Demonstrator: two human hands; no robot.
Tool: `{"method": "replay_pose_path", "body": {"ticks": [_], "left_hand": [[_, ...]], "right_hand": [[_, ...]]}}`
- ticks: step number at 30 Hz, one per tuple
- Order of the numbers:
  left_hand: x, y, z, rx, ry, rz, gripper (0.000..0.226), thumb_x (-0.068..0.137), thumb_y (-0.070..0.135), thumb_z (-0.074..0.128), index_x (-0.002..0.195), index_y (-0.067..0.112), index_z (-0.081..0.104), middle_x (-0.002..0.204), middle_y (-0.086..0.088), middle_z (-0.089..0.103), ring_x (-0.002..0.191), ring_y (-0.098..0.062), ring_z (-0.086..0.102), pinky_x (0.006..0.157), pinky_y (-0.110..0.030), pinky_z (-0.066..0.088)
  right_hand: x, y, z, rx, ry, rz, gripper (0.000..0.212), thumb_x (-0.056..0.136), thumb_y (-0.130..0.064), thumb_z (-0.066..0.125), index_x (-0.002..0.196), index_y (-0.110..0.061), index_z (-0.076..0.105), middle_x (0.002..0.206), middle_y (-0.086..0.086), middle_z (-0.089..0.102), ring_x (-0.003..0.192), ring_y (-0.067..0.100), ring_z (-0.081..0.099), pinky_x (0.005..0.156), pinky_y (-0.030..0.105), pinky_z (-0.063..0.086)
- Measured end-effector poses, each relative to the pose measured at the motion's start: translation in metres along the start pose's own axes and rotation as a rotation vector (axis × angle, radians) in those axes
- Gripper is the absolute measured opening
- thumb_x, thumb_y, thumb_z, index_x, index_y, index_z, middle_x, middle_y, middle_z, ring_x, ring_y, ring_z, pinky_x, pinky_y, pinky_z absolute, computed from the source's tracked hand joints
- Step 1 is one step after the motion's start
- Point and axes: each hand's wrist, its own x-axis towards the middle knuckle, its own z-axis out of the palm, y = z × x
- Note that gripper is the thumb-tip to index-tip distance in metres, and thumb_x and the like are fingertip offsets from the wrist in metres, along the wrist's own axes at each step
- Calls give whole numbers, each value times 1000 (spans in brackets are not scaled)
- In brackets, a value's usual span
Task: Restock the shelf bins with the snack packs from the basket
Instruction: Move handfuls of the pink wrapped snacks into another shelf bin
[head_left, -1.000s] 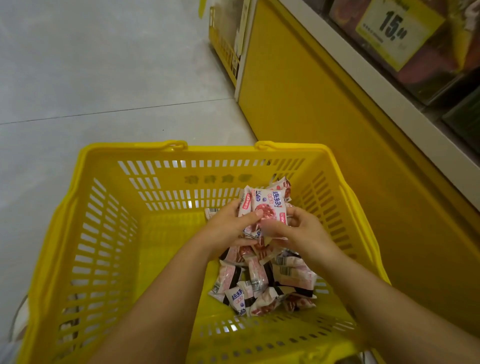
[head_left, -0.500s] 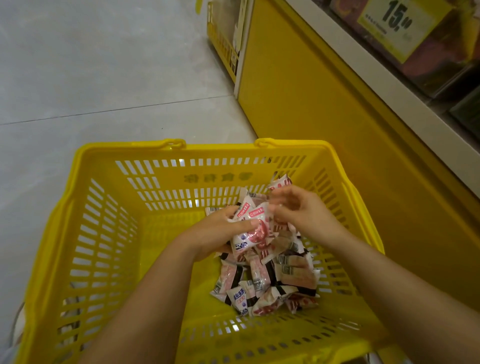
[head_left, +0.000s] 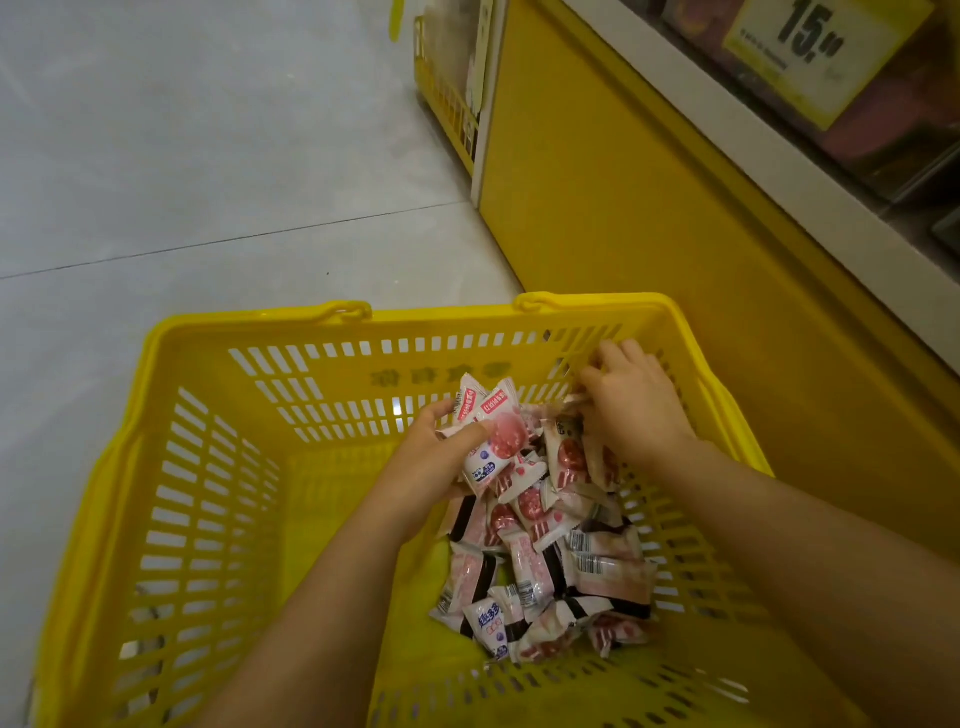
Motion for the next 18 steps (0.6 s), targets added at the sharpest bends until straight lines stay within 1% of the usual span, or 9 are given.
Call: {"method": "replay_pose_path", "body": {"ticks": [2, 4, 6, 8, 10, 12, 14, 16, 18], "left_hand": [[-3, 6, 4, -26, 26, 35, 44, 89, 27, 66, 126, 27, 41, 96, -3, 69, 69, -11, 72, 52, -27, 56], [-9, 15, 11, -42, 33, 78, 43, 89, 26, 66, 125, 27, 42, 96, -5, 70, 72, -15, 73, 56, -34, 59], [-18, 24, 20, -39, 21, 144, 43, 90, 29, 65, 127, 30, 44, 96, -2, 70, 75, -16, 73, 62, -38, 61], [-31, 35, 32, -26, -6, 227, 44, 90, 39, 63, 130, 35, 45, 100, 4, 68, 81, -15, 73, 66, -36, 61], [-52, 51, 48, -9, -59, 301, 48, 85, 54, 59, 130, 43, 46, 115, 0, 65, 97, -19, 70, 79, -42, 59], [-77, 71, 66, 17, -124, 372, 54, 76, 65, 51, 128, 50, 48, 120, -4, 65, 104, -21, 66, 86, -49, 56], [-104, 91, 81, 1, -185, 438, 49, 75, 66, 43, 121, 52, 54, 99, 4, 73, 87, -17, 70, 74, -43, 60], [-132, 110, 93, -1, -252, 473, 37, 78, 67, 35, 105, 59, 60, 85, 10, 73, 74, -13, 70, 66, -38, 58], [-159, 124, 100, -21, -337, 485, 38, 79, 72, 33, 96, 58, 64, 85, 10, 74, 77, -12, 71, 68, -37, 56]], "right_hand": [[-11, 6, -23, 185, 99, 32, 15, 92, -23, 57, 105, -18, 61, 107, 1, 59, 102, 22, 49, 80, 34, 39], [-25, 14, -53, 492, 216, 129, 5, 93, -22, 58, 90, -19, 57, 81, -8, 57, 77, 14, 53, 64, 29, 34], [-39, 20, -88, 751, 241, 204, 11, 95, -19, 56, 84, -18, 53, 69, -12, 52, 60, 4, 49, 56, 23, 30], [-53, 20, -123, 1115, 152, 246, 10, 96, -10, 52, 89, -13, 58, 73, -1, 59, 59, 4, 55, 59, 16, 41], [-67, 18, -152, 1331, 52, 240, 12, 95, -3, 50, 91, -8, 61, 81, 11, 60, 70, 14, 57, 68, 26, 45], [-83, 14, -174, 1365, 19, 218, 15, 96, -3, 50, 86, -10, 61, 82, 13, 59, 74, 20, 53, 70, 33, 43], [-99, 12, -192, 1376, 71, 224, 13, 96, -4, 50, 88, -4, 61, 83, 16, 58, 74, 22, 52, 70, 35, 43], [-115, 14, -210, 1381, 184, 262, 12, 96, -5, 51, 93, 0, 62, 82, 15, 59, 70, 19, 53, 66, 31, 45], [-131, 17, -229, 1372, 301, 288, 12, 95, -8, 54, 89, -9, 64, 78, 8, 62, 66, 11, 55, 62, 26, 46]]}}
